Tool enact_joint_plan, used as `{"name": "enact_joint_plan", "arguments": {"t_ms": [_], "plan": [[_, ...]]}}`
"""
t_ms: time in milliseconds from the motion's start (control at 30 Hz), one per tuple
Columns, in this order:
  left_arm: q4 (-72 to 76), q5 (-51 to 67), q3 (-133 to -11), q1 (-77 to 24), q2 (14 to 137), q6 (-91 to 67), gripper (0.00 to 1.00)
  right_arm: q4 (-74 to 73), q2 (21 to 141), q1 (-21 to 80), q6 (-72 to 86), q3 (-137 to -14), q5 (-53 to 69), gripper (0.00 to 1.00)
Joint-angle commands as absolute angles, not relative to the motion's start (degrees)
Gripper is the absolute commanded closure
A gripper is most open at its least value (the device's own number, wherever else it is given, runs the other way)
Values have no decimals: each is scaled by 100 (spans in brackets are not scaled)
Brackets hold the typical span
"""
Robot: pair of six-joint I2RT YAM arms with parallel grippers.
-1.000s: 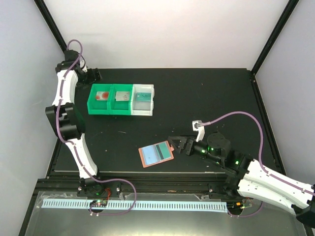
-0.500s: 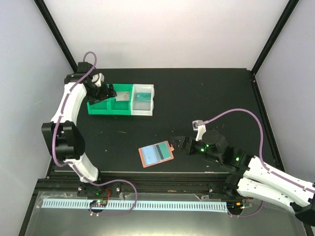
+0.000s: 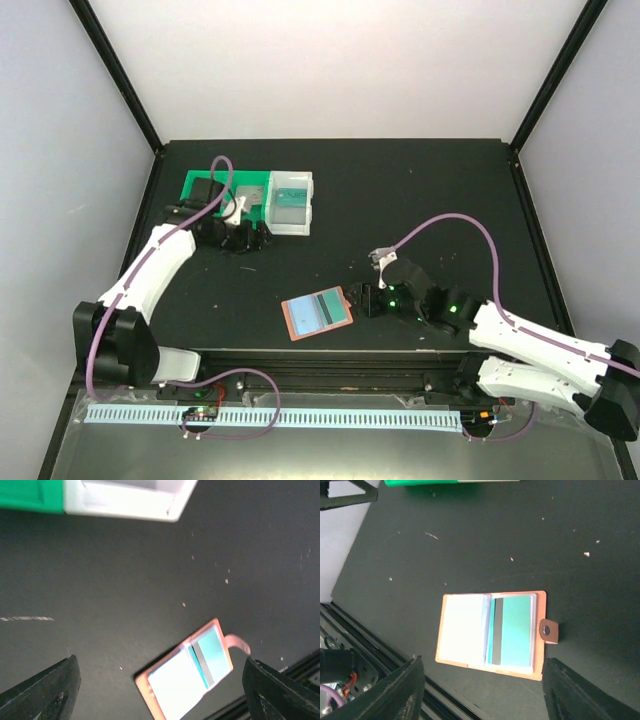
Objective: Take the credit cards out of the card holder
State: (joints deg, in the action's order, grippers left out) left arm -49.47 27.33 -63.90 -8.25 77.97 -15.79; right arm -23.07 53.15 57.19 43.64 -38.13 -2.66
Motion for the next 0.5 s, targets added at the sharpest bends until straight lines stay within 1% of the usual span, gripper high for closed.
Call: {"name": "enact_joint_plan", "arguments": {"t_ms": [0,67,100,367,467], "plan": [[-4266,3128,-5768,-1172,7446,-1989,10,-2134,5708,5739,4194,-3929,-152,43],[-4063,3250,-5435,-1283,7376,-2117,10,-2079,5903,5739,4186,-3916,-142,52],[-3979,3285,-5298,-1347,7202,-2215,10,-2035,5986,5739,4192,-3895,-132,55],[-3199,3618,-4428,-2008,6810,-2897,16,-1578,6619,5736,4137,-3783,-199,56],[-2955,3611,-4194,-2255,6809,-3140,19,-1415,6922,5736,4118,-3762,-338,60]]}}
